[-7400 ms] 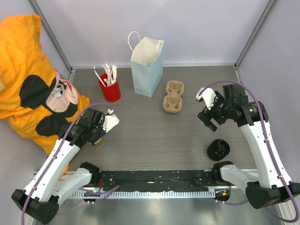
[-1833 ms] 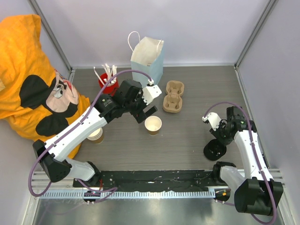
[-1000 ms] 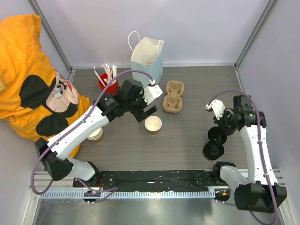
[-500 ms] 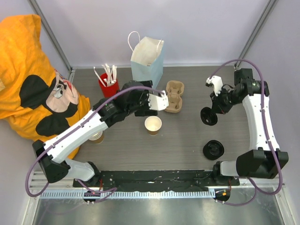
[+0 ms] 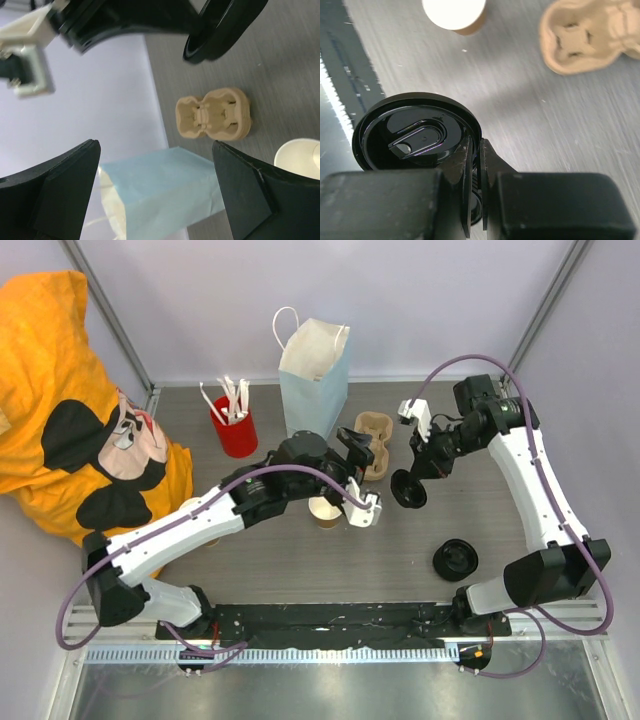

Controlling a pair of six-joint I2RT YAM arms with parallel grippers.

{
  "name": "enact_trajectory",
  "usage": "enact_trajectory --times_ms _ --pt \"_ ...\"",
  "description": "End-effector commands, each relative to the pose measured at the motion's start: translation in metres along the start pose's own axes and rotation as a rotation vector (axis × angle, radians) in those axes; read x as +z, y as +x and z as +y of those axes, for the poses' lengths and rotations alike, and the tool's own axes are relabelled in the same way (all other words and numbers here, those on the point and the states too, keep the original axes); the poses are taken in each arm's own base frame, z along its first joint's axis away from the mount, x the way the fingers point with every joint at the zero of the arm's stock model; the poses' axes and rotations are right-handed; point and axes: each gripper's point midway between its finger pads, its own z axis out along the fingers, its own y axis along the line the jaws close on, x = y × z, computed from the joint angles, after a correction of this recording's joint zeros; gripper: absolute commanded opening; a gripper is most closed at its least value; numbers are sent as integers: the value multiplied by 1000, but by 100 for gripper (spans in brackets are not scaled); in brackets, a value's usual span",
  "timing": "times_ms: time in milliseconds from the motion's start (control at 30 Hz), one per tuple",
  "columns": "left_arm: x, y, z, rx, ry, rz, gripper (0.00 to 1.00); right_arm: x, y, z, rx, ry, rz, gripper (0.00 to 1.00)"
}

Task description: Pack the takeout coffee

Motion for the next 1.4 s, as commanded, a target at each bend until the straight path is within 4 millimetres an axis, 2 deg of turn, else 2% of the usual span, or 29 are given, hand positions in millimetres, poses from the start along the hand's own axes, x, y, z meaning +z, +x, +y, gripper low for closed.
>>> enact_trajectory --times_ms 0,200,400,500,633,900,967,1367 --pt "14 -33 22 74 -37 -146 99 3 -13 17 -19 -89 -61 11" --pt "24 -48 0 78 39 -220 100 4 -20 21 -34 -139 -88 11" --pt "30 -56 -7 61 65 -257 98 13 -20 19 -27 -175 -91 11" --pt "33 -59 -12 60 87 -268 91 14 -23 19 -30 -189 -104 11" --pt "40 -60 -22 55 123 -272 76 12 -29 20 -39 -209 -120 11" --pt "49 -59 -32 54 154 -273 73 11 -31 23 -53 -237 -118 11" --pt "51 -60 -32 54 156 -273 68 11 -29 26 -54 -249 -115 11" --pt "65 -53 -26 72 148 -235 51 11 -22 30 -72 -256 -87 11"
